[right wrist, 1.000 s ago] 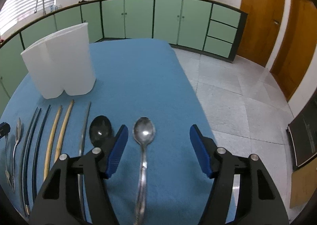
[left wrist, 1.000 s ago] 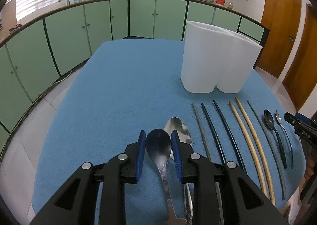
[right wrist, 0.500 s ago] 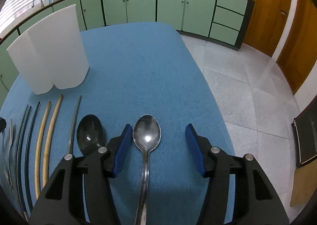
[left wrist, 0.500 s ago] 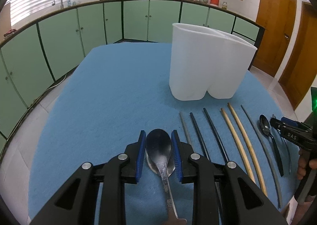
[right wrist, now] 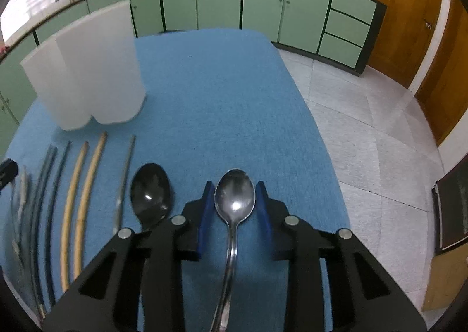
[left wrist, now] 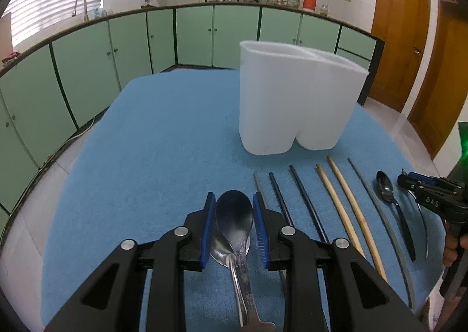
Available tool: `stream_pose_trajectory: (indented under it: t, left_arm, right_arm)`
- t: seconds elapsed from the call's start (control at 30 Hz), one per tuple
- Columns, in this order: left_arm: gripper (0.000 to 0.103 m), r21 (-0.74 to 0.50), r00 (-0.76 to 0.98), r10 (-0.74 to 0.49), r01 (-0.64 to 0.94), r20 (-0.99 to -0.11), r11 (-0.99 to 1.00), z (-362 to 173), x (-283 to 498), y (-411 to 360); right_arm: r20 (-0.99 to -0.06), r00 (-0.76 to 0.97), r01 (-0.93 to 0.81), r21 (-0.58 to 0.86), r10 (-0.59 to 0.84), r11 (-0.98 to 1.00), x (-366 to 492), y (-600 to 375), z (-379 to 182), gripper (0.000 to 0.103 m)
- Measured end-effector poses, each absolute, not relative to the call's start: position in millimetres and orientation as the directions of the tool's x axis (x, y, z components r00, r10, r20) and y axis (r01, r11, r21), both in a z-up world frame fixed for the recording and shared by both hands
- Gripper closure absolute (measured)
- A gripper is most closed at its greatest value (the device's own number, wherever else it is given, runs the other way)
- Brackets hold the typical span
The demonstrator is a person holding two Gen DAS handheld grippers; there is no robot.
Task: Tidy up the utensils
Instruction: 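Grasp the silver spoon with the right tool while the left tool lifts its spoon, then carry both spoons over the white holder and open both tools to drop them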
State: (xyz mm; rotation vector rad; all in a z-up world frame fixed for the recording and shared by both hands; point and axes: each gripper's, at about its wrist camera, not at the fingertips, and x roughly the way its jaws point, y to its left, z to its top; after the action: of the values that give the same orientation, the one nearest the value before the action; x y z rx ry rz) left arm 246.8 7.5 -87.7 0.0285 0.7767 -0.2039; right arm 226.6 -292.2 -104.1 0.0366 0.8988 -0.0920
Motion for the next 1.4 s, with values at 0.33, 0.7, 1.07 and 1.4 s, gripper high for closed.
stream_pose_trajectory:
  t: [0.33,0.7,1.07,1.4]
  left_arm:
    - [0.078,-0.068,0.776,-0.212,0.214,-0.595,0.974,-69,214,12]
    - [0.078,-0.101,0.831,-0.255,0.236,-0.494,0.966,-43,186,18]
    - [0.078,-0.126,0.862,-0.283,0.253,-0.42,0.959,-18,185,17]
    - [0.078,-0.113,0.919,-0.282,0.26,-0.276,0.959,48,220,13]
  right_arm:
    - [-0.638,0.77,0.023,0.034,0.004,0.999,175,-284,-55,0.076]
    - [-0.509,0.859,-0.038,0.036,0.051,0.999,153,-269,-15,0.076]
    - [-0.387,0.919,-0.074,0.03,0.08,0.997,154,-263,15,0.076]
    - [-0.214,0.971,-0.098,0.036,0.104,0.995,210,-249,64,0.076]
